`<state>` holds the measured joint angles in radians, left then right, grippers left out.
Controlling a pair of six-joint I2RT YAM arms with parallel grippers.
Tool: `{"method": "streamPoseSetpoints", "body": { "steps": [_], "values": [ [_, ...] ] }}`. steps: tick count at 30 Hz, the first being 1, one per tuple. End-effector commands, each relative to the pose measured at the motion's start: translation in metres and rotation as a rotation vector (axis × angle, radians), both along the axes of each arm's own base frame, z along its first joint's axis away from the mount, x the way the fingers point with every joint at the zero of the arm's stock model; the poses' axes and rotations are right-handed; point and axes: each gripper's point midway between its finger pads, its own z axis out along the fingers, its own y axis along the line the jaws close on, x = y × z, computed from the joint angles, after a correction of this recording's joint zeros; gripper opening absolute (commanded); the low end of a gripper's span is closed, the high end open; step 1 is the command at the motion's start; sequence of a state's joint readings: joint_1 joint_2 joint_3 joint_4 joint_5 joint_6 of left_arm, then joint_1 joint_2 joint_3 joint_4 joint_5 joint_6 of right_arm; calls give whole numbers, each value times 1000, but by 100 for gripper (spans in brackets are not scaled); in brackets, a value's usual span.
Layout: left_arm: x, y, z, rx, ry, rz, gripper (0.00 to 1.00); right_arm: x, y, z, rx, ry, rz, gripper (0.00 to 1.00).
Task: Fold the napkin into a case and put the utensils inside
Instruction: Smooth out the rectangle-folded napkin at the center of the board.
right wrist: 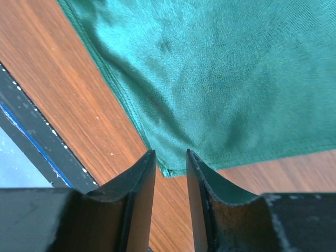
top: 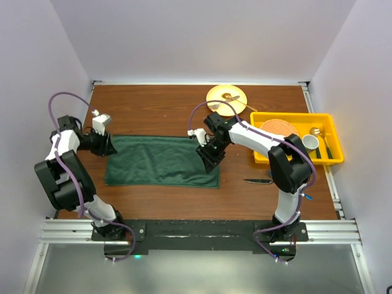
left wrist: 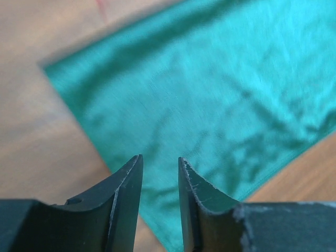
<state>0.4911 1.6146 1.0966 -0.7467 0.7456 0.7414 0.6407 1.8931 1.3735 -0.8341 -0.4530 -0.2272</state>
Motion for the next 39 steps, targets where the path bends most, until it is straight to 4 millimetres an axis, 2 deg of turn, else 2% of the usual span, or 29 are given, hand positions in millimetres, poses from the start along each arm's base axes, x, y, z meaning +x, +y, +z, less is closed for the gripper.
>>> {"method": "streamPoseSetpoints", "body": {
  "steps": [1, 3, 4, 8, 11, 21, 32, 39],
  "values": [
    [-26, -7, -8, 48, 17, -69, 40, 8, -8, 25, -11, -54, -55, 36],
    [-30, -9, -7, 57, 11, -79, 40, 5, -16, 25, -20, -35, -94, 38],
    [-35, -13, -9, 53, 17, -85, 42, 3, -18, 31, -11, -45, -104, 40],
    [-45, -25, -10, 87, 1, -136, 44, -17, -29, 28, 5, -50, -90, 45],
    [-51, -30, -14, 110, 1, -161, 45, -24, -30, 20, -13, -90, -22, 46],
    [-53, -30, -16, 123, 12, -161, 48, -24, -6, -1, -65, -190, 120, 51],
    [-51, -31, -17, 114, 10, -160, 48, -29, -4, -22, -148, -223, 197, 50],
    [-50, -31, -18, 114, 10, -162, 48, -31, -7, -31, -176, -228, 219, 39]
  ]
}}
